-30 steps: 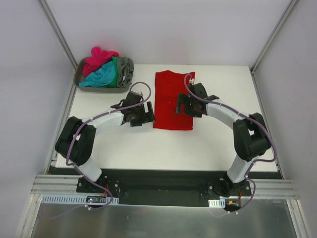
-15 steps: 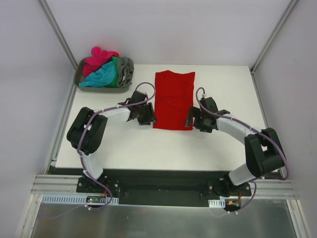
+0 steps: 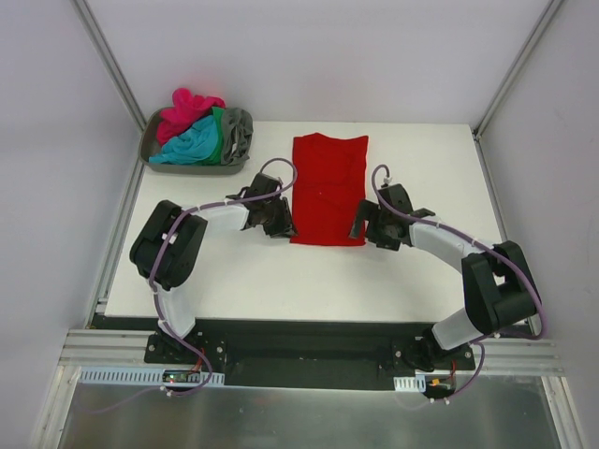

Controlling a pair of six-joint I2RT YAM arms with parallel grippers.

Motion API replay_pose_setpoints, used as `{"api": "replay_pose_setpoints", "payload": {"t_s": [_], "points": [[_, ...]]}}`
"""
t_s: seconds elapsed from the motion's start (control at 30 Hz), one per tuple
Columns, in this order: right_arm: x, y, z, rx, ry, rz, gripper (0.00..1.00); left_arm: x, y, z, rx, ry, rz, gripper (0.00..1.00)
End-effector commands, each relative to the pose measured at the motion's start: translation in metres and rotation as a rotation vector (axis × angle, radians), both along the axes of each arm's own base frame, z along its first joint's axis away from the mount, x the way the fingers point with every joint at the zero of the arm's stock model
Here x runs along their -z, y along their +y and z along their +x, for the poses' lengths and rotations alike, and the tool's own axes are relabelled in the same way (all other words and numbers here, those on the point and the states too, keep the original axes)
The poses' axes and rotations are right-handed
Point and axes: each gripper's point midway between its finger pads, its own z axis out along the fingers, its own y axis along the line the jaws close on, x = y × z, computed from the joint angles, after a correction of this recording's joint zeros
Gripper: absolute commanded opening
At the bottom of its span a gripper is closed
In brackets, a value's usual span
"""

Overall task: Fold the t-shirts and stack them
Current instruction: Grab one side of the 2/3 rectangular tshirt with both arms

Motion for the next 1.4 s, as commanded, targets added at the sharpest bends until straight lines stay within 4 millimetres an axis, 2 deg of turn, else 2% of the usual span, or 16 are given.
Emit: {"api": "replay_pose_setpoints", "payload": {"t_s": [0.0, 0.23, 0.37, 0.43, 0.5, 0.67, 0.8, 1.03, 1.17, 1.37], "points": [[-0.007, 0.0, 0.0, 0.02, -0.024, 0.032, 0.96, 0.005, 0.004, -0.022, 0.021, 0.042, 0.011, 0.26], [-0.003, 0.002, -0.002, 0.016, -0.014, 0.039, 0.96, 0.008, 0.005, -0.032, 0.038, 0.065, 0.003, 0.26], [-0.001, 0.002, -0.003, 0.016, -0.008, 0.041, 0.96, 0.008, 0.004, -0.031, 0.038, 0.058, 0.011, 0.25], [-0.001, 0.003, -0.002, 0.018, -0.006, 0.044, 0.96, 0.007, 0.001, -0.032, 0.047, 0.065, -0.003, 0.18], [-0.001, 0.004, -0.002, 0.017, -0.002, 0.05, 0.97, 0.009, 0.0, -0.033, 0.049, 0.07, -0.001, 0.0], [-0.001, 0.007, -0.003, 0.013, 0.008, 0.064, 0.99, 0.008, 0.006, -0.032, 0.024, 0.043, 0.026, 0.0], [0.003, 0.013, -0.009, 0.003, 0.044, 0.096, 0.91, 0.007, 0.008, -0.034, 0.021, 0.042, 0.024, 0.0], [0.02, 0.008, -0.018, 0.029, 0.096, 0.078, 0.79, 0.011, 0.01, -0.037, 0.014, 0.056, 0.029, 0.0], [0.025, 0.008, -0.016, 0.04, 0.108, 0.074, 0.75, 0.013, 0.01, -0.038, 0.011, 0.06, 0.03, 0.0], [0.03, 0.006, -0.015, 0.076, 0.121, 0.063, 0.53, 0.014, 0.012, -0.039, 0.007, 0.061, 0.035, 0.0]]}}
